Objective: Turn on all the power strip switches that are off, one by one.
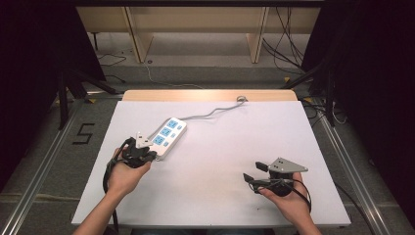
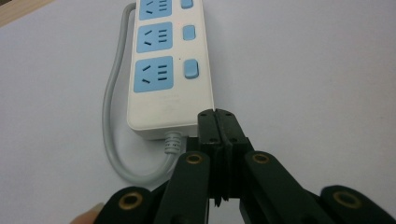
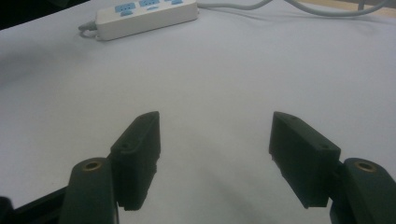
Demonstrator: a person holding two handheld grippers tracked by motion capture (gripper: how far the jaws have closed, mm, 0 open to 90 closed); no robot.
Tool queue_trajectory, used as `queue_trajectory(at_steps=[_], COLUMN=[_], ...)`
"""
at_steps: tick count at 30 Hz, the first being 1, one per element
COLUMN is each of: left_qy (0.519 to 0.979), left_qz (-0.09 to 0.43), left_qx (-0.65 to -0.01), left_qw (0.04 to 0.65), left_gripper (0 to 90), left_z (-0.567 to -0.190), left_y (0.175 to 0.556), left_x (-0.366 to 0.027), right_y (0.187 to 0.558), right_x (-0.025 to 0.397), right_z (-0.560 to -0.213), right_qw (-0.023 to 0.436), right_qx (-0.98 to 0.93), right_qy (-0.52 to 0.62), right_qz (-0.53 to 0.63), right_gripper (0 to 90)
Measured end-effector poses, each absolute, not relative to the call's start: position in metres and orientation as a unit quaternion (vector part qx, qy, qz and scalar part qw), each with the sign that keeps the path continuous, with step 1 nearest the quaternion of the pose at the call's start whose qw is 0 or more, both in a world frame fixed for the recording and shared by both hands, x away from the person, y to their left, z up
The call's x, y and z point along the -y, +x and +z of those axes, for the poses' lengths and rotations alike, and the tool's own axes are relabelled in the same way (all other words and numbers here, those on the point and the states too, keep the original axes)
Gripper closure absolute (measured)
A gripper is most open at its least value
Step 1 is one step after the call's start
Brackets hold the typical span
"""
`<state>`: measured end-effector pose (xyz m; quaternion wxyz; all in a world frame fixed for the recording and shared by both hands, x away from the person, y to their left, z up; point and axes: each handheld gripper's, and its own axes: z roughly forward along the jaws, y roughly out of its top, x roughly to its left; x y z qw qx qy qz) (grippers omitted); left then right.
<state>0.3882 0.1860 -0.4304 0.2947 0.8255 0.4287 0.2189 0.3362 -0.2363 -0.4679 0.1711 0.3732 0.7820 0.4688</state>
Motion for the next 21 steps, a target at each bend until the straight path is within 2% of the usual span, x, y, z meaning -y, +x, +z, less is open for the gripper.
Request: queue_trajectory(at_steps=[21], left_qy=[0.827], left_qz=[0.22], left_qx=[-0.432], left_qw=[0.285], left_gripper=[89.6], left_z=[-0.427], left_y=[0.414], left_x=[-0.178], right_y=[0.336], right_x=[0.236], right_z=[-0.468], right_qw=[0.169], right_qx=[-0.783], right_qy=[0.371], right_qz=[0.47], right_gripper=[34.9])
